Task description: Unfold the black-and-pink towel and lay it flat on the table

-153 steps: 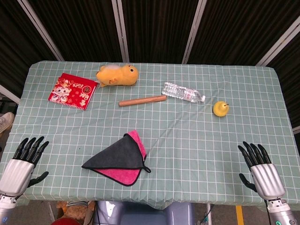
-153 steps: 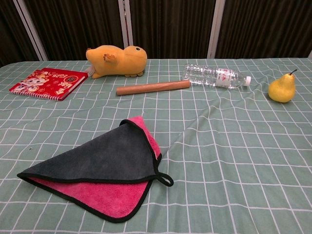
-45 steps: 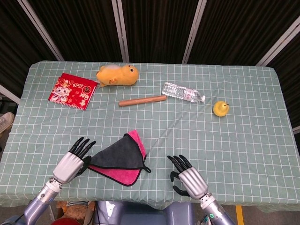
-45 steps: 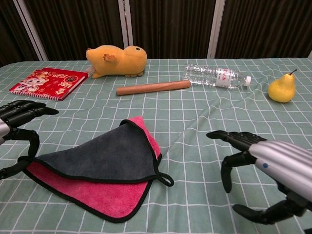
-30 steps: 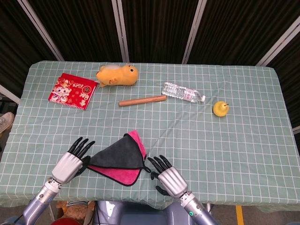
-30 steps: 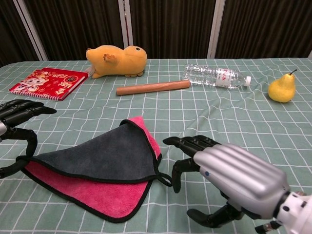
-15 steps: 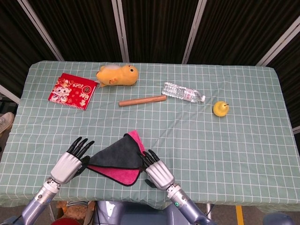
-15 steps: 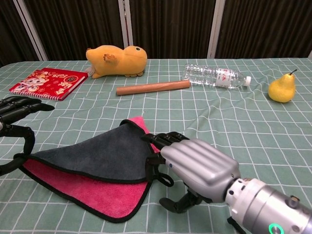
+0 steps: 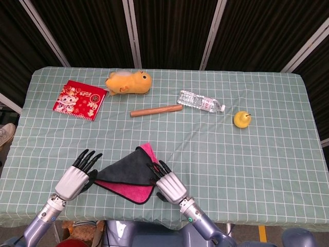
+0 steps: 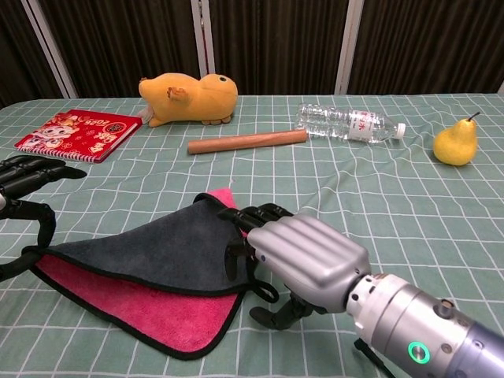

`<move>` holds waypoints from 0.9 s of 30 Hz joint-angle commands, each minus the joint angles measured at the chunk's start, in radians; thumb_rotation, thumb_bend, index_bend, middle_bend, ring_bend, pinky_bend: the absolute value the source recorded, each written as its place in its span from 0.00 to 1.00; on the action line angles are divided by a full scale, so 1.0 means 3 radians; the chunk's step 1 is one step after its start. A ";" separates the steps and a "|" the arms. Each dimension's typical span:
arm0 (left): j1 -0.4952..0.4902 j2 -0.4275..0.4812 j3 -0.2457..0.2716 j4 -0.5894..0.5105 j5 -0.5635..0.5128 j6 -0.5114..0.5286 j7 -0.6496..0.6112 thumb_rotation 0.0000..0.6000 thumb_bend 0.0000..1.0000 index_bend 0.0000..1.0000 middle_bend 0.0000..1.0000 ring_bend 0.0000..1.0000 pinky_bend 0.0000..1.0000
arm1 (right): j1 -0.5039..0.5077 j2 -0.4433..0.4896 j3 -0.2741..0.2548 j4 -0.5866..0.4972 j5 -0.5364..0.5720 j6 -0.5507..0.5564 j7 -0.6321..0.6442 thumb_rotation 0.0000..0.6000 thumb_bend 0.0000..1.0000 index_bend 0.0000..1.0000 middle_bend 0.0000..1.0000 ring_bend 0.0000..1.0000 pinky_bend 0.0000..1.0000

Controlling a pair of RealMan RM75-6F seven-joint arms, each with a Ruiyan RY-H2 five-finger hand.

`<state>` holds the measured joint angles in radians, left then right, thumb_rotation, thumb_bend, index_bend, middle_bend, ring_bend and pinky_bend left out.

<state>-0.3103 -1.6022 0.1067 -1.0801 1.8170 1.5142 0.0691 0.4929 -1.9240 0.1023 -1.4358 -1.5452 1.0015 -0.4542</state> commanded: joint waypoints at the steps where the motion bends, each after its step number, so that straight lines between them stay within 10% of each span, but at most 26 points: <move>1: -0.0002 0.0004 -0.0002 -0.0006 -0.0008 -0.0011 0.0010 1.00 0.46 0.63 0.07 0.00 0.02 | 0.0051 -0.0015 0.0019 0.0096 0.0012 -0.0011 0.0062 1.00 0.34 0.40 0.00 0.00 0.00; 27: -0.0077 -0.0026 -0.0044 -0.0006 -0.0084 -0.0151 0.0049 1.00 0.46 0.64 0.07 0.00 0.02 | 0.0223 -0.0094 -0.0037 0.0527 -0.0007 0.0132 0.0543 1.00 0.35 0.49 0.00 0.00 0.00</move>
<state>-0.3333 -1.6098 0.0934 -1.0820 1.7918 1.4688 0.0838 0.5572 -1.9480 0.0923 -1.2837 -1.5465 1.0395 -0.2958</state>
